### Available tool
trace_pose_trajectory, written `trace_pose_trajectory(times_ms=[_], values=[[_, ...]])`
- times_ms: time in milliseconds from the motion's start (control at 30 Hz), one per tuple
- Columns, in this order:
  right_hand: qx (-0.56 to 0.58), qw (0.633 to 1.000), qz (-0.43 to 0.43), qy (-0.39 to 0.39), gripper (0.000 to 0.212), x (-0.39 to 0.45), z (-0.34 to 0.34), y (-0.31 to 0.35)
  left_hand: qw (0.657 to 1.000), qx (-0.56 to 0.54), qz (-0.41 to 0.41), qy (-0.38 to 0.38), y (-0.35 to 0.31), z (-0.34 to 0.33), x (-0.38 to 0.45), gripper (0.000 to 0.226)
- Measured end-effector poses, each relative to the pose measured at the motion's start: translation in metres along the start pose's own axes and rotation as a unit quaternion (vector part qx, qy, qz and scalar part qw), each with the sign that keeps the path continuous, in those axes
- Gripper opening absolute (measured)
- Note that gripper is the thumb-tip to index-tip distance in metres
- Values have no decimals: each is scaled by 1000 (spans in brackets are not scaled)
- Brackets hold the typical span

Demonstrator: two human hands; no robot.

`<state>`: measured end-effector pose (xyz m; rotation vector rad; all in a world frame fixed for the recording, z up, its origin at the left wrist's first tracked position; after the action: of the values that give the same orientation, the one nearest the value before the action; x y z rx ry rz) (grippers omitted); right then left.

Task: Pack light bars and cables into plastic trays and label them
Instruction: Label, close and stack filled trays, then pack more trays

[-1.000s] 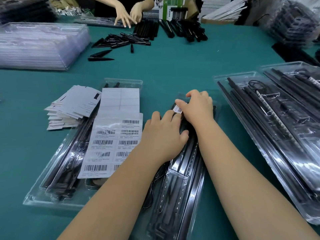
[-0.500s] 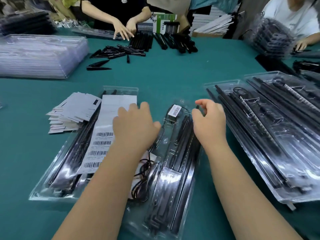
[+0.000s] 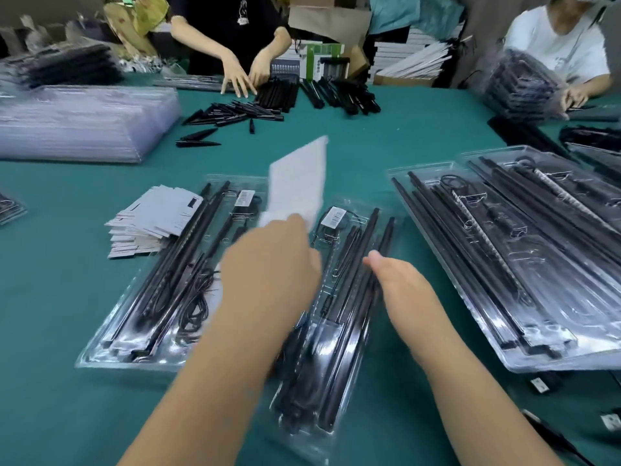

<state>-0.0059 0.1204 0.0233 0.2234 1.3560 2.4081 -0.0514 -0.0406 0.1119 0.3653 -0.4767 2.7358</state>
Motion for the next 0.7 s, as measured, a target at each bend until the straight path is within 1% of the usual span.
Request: trace_pose_trajectory(times_ms=[67, 100, 133, 167, 233, 267, 300, 333, 367, 400, 433, 500, 533, 600, 633, 700], values=[[64, 997, -29, 7, 72, -1, -1, -1, 999, -28, -44, 6, -34, -11, -12, 9], [97, 994, -41, 7, 71, -2, -1, -2, 997, -39, -57, 18, -47, -20, -18, 7], [129, 990, -51, 5, 62, -2, 0, -4, 996, -51, -68, 36, -58, -29, -24, 2], [154, 986, -62, -2, 54, -3, 1, -8, 993, -61, -82, 53, -66, -39, -28, 5], [201, 975, -94, -9, 49, -4, 1, -22, 984, -94, -113, 102, -74, -54, -37, 9], [227, 968, -107, -9, 45, -6, 1, -28, 973, -133, -128, 136, -76, -60, -42, 12], [248, 962, -109, -14, 34, -7, 1, -33, 957, -176, -144, 180, -77, -66, -48, 18], [248, 963, -102, -23, 21, -7, 2, -35, 937, -221, -155, 220, -75, -70, -55, 23], [229, 968, -93, -37, 16, -7, 4, -36, 925, -245, -154, 245, -68, -72, -61, 29], [207, 974, -83, -51, 20, -5, 8, -37, 930, -237, -136, 245, -56, -73, -63, 36], [197, 975, -80, -65, 22, -4, 10, -39, 948, -200, -105, 225, -38, -73, -61, 42], [216, 969, -90, -81, 19, -1, 14, -43, 980, -89, -27, 177, 3, -67, -55, 47], [234, 963, -103, -85, 18, 1, 15, -47, 984, -54, 17, 171, 19, -66, -53, 48], [283, 945, -136, -86, 20, 1, 15, -52, 976, -62, 74, 195, 38, -70, -53, 52], [310, 936, -147, -78, 20, 0, 12, -53, 971, -84, 84, 207, 41, -73, -54, 52], [369, 914, -158, -55, 28, -1, 5, -54, 963, -149, 101, 198, 46, -73, -53, 51]])
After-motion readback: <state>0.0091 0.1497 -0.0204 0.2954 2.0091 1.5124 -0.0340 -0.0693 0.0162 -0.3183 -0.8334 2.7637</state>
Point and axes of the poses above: each hand's wrist, its own x-axis towards the middle knuckle, its own z-axis out of the back of the hand, y = z × x, the point moved 9 cm from there along x, towards the middle knuckle, and after that the axes turned 8 degrees about -x, right-handed, at the moved point
